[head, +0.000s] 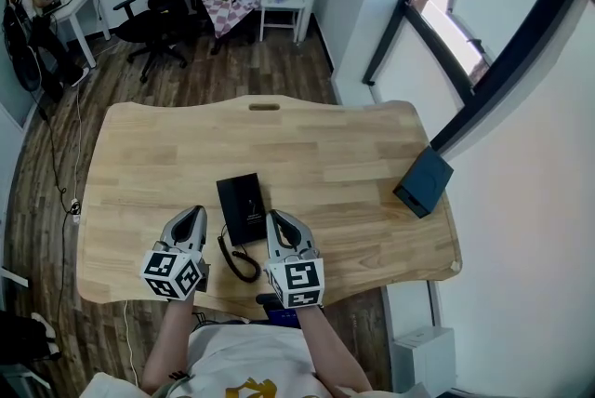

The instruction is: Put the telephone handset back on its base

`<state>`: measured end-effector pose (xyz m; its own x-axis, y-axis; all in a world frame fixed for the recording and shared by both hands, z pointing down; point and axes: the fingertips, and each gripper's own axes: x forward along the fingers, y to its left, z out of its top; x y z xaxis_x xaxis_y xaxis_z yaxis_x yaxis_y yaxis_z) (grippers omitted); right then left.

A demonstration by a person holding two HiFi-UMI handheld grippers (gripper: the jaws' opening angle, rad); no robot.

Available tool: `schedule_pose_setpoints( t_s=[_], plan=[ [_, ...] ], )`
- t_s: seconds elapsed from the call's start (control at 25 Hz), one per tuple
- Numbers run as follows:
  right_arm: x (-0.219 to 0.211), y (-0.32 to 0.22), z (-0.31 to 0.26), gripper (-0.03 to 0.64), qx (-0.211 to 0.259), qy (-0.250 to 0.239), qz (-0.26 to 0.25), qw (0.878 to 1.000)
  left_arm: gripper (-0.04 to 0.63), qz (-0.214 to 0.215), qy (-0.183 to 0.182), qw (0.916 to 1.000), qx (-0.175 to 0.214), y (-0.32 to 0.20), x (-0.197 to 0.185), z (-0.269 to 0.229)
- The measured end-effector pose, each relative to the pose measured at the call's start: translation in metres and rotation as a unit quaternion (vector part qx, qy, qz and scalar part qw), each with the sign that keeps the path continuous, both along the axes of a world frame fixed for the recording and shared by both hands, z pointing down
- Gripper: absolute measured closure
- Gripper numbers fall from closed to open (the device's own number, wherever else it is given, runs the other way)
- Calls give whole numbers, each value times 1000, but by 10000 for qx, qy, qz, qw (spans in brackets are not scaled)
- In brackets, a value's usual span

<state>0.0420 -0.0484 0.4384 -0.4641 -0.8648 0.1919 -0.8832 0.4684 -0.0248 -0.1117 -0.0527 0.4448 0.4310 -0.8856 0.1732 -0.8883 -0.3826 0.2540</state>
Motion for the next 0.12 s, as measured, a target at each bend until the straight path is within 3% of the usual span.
schedule_pose_setpoints(
  t_s=[0.12],
  plan=[
    [2,-2,-2,612,1,-72,-2,10000,594,-7,9,10000,-1,-2,2,0]
  ],
)
